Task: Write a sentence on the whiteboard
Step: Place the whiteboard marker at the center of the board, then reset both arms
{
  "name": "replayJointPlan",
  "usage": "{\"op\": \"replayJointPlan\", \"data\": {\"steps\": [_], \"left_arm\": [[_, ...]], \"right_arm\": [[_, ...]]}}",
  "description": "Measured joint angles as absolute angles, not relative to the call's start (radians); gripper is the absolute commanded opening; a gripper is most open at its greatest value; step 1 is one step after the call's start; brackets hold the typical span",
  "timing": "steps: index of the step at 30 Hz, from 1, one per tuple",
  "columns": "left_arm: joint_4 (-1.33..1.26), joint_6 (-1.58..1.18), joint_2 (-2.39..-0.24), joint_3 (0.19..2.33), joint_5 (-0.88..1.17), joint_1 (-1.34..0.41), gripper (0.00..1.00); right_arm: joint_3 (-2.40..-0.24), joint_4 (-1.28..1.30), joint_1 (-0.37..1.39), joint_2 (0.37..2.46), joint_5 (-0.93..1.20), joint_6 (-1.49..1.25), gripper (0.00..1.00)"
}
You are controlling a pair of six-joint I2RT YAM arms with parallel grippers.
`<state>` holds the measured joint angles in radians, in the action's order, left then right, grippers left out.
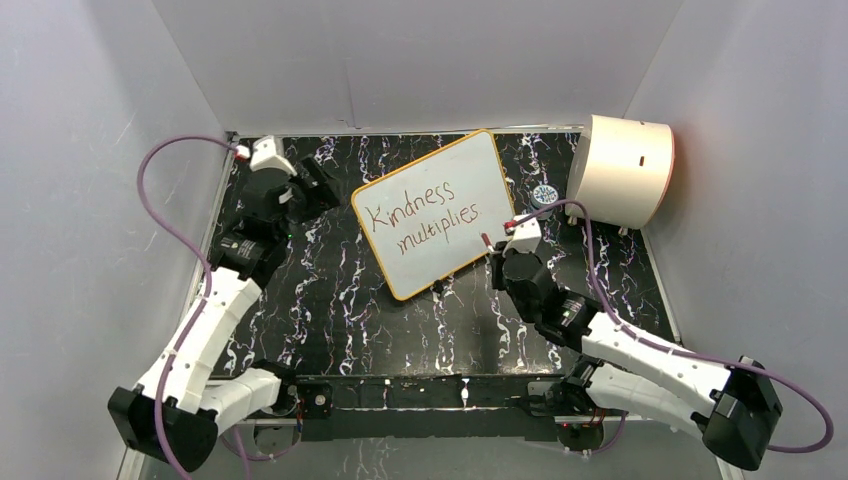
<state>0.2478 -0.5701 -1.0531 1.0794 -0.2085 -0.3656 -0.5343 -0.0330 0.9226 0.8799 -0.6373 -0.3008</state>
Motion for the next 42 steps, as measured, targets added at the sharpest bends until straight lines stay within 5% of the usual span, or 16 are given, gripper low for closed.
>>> {"op": "replayJointPlan", "data": {"steps": [14, 24, 29, 32, 42], "left_arm": [[0.257, -0.434, -0.698, 0.719, -0.237, -0.258, 0.86], [0.274, -0.366, -0.447, 0.638, -0.2, -0.258, 0.86], [0.304, -0.351, -0.356, 0.636, -0.203, -0.258, 0.86], [0.323, -0.352, -0.318, 0.636, -0.208, -0.258, 0.86], [0.43, -0.363, -0.295, 0.677, -0.231, -0.258, 0.86]], "right_arm": [[-0.478, 0.313, 0.81, 1.032, -0.762, -0.756, 0.01], [-0.42, 0.287, 0.809, 1.072, -0.762, -0.891, 0.53], [-0.413, 0.359, 0.807, 0.967, -0.745, -0.886, 0.69], [-0.422, 0.422, 0.807, 0.84, -0.75, -0.862, 0.98], [-0.672, 0.629, 0.807, 0.531, -0.812, -0.683, 0.99]]}}
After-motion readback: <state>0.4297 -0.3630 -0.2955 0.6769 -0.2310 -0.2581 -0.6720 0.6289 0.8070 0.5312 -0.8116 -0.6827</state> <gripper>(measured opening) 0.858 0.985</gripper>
